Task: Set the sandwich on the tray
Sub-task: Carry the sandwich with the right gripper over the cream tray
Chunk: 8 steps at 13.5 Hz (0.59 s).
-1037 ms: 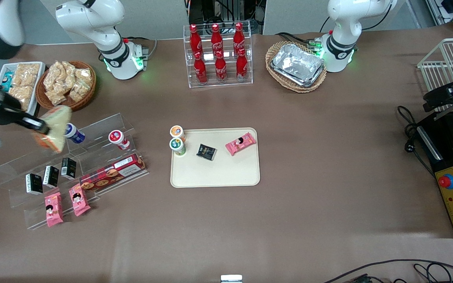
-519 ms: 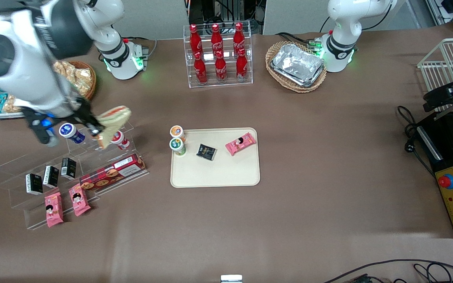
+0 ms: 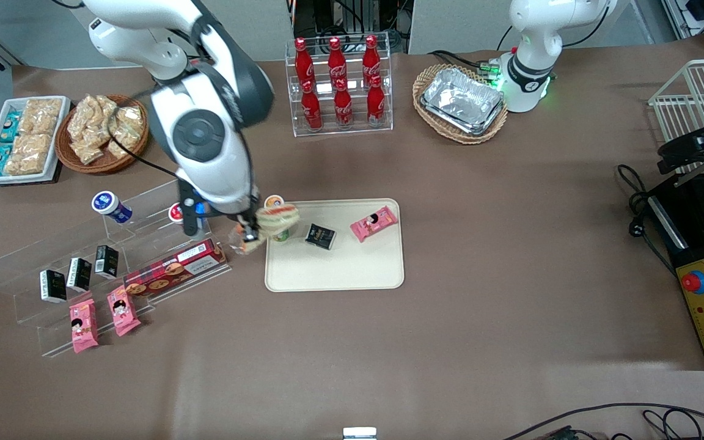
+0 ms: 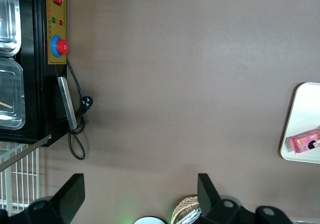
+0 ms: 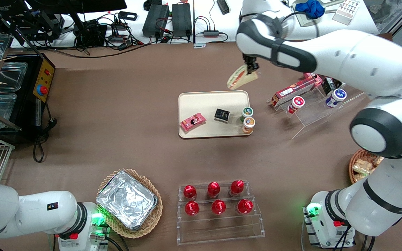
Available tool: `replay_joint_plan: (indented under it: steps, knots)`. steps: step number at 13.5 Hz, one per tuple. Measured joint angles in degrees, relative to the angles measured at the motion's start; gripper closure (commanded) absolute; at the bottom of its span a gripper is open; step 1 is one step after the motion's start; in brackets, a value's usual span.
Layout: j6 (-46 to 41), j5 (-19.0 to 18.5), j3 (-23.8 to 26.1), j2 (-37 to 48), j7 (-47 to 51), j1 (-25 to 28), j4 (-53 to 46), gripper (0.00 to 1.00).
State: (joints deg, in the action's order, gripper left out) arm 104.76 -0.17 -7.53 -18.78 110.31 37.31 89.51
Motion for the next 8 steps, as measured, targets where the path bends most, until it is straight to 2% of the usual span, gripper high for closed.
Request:
replay_joint_plan:
  steps: [4,8]
  knots:
    - [3.80,1.35,-0.01,-7.00,9.06,1.94,-3.80,0.94]
    - [9.66,3.81,-0.28,-9.82,15.09,2.04,-4.57,0.94]
